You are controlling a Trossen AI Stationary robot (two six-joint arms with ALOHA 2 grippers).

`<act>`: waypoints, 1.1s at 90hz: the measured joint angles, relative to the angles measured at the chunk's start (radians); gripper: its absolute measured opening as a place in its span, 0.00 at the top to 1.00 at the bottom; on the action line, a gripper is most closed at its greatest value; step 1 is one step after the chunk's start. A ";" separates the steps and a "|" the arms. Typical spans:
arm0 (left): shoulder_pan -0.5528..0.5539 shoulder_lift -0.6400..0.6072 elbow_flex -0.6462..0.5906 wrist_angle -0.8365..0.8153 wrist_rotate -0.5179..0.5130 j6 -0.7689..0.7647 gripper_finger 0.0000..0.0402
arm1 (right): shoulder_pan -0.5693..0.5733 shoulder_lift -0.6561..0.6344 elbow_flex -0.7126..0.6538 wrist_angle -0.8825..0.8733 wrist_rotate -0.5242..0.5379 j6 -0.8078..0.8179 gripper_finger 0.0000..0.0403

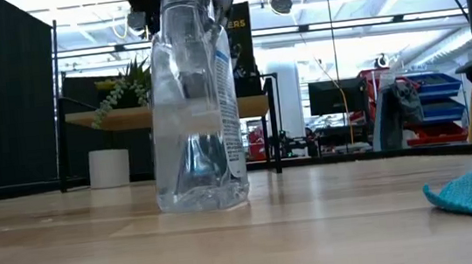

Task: Apply microfiber cloth
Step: Spray the back of the black cellphone using the transparent spray bottle

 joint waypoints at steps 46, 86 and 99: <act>-0.007 -0.001 0.000 0.033 -0.002 -0.002 0.98 | -0.003 -0.008 0.000 0.035 0.100 0.023 0.23; -0.006 -0.001 0.000 0.047 -0.007 -0.006 0.98 | -0.031 0.056 0.000 0.189 0.108 -0.013 0.23; -0.006 -0.001 0.000 0.053 -0.011 -0.005 0.98 | -0.034 0.055 0.000 0.201 0.123 -0.019 0.23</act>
